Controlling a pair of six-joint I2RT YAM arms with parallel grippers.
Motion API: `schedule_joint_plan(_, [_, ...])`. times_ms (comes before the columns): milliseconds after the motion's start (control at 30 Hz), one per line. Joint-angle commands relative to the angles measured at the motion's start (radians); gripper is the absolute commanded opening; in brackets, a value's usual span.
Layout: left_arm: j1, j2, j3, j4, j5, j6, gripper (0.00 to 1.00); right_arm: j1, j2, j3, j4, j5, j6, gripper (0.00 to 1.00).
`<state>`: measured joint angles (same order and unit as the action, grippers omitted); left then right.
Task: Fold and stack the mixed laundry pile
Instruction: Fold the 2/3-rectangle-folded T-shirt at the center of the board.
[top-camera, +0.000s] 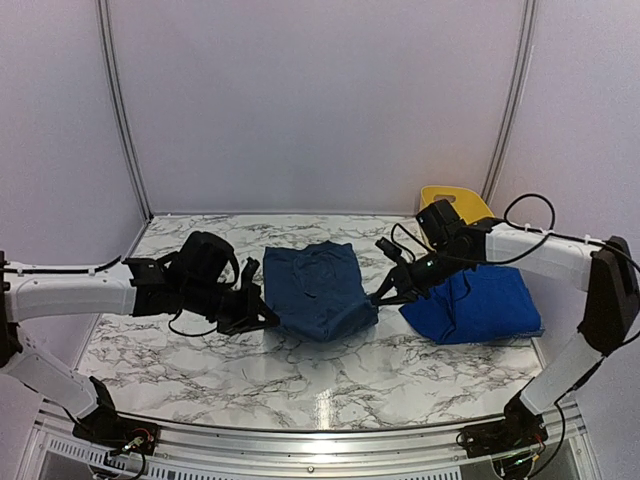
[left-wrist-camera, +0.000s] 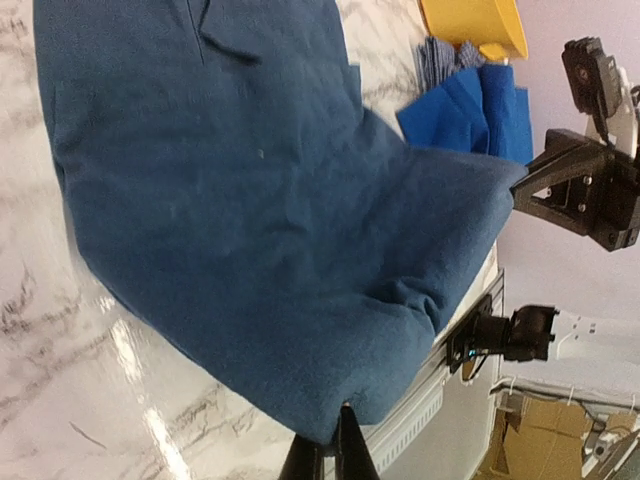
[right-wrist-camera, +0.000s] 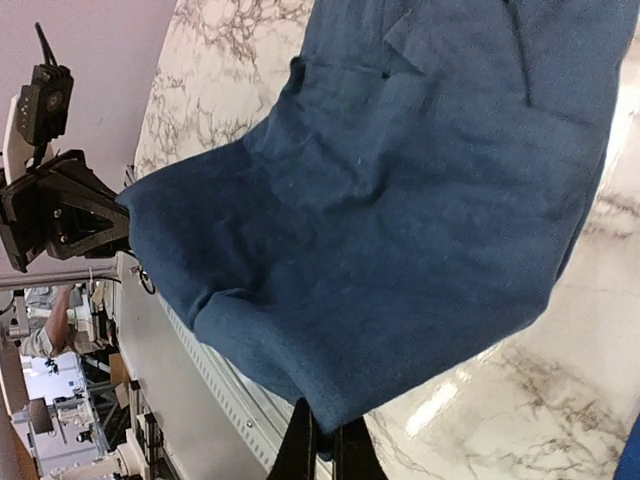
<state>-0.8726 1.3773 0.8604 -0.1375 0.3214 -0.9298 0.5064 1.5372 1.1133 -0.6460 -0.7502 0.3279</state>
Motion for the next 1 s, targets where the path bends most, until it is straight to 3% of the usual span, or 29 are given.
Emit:
schedule_joint_plan(0, [0.120,0.096,0.118,-0.083,-0.045,0.100,0.00,-0.061,0.150,0.174,0.012,0.044,-0.032,0.00])
schedule_joint_plan(133, [0.203,0.240,0.237,-0.085,-0.055,0.163,0.00,-0.091,0.340,0.357,0.033,0.048,-0.044,0.00])
schedule_joint_plan(333, [0.272,0.468,0.372,-0.076,-0.068,0.220,0.00,-0.103,0.555,0.500,0.087,0.062,-0.059,0.00])
schedule_joint_plan(467, [0.271,0.596,0.427,-0.074,-0.029,0.262,0.00,-0.096,0.662,0.521,0.108,0.051,-0.072,0.00])
schedule_joint_plan(567, [0.267,0.627,0.386,-0.074,-0.013,0.279,0.00,-0.070,0.676,0.470,0.113,0.054,-0.095,0.00])
schedule_joint_plan(733, [0.227,0.507,0.196,-0.061,0.008,0.270,0.00,-0.002,0.556,0.245,0.159,0.040,-0.091,0.00])
schedule_joint_plan(967, [0.145,0.122,-0.055,-0.073,0.038,0.185,0.00,0.059,0.218,-0.046,0.133,0.009,-0.032,0.00])
